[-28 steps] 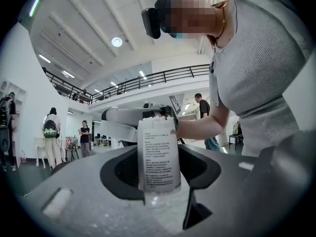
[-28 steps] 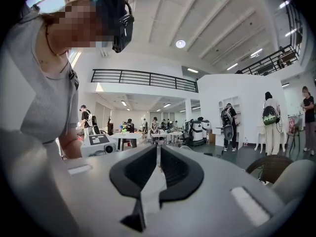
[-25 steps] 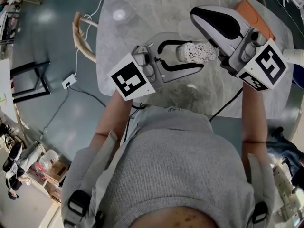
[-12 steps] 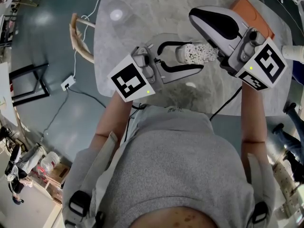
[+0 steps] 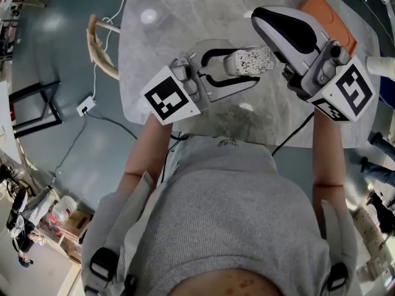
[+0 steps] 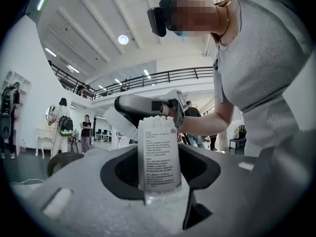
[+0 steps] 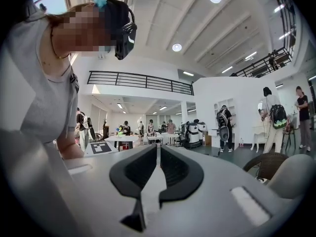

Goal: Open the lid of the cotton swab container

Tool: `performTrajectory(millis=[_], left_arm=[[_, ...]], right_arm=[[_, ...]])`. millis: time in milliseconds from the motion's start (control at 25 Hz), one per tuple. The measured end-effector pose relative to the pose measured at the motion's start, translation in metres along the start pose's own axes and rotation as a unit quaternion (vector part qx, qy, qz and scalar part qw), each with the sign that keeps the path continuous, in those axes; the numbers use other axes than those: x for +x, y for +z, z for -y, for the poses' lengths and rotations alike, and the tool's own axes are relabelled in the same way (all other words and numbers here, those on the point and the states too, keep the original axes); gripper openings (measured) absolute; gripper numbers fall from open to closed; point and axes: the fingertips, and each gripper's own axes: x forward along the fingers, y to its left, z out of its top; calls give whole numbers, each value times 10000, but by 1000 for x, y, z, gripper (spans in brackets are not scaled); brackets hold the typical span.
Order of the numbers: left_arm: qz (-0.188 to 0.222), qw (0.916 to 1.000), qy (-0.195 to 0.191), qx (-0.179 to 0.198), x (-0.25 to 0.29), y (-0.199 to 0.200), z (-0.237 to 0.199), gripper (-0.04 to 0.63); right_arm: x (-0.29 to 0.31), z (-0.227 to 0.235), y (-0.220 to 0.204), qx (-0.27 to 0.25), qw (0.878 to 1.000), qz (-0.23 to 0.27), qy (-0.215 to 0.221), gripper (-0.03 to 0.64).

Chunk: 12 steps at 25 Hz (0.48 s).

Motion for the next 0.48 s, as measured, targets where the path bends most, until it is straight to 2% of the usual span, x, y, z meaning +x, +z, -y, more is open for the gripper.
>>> performTrajectory(millis=[240, 480], left_arm=[[-71, 9999, 78, -54, -3, -14, -3, 208], [-135, 9998, 123, -56, -6, -28, -3, 207]], right_arm=[[-6, 5, -3, -10, 9997, 117, -221, 26], [-23, 23, -23, 103, 9973, 49, -731, 26]])
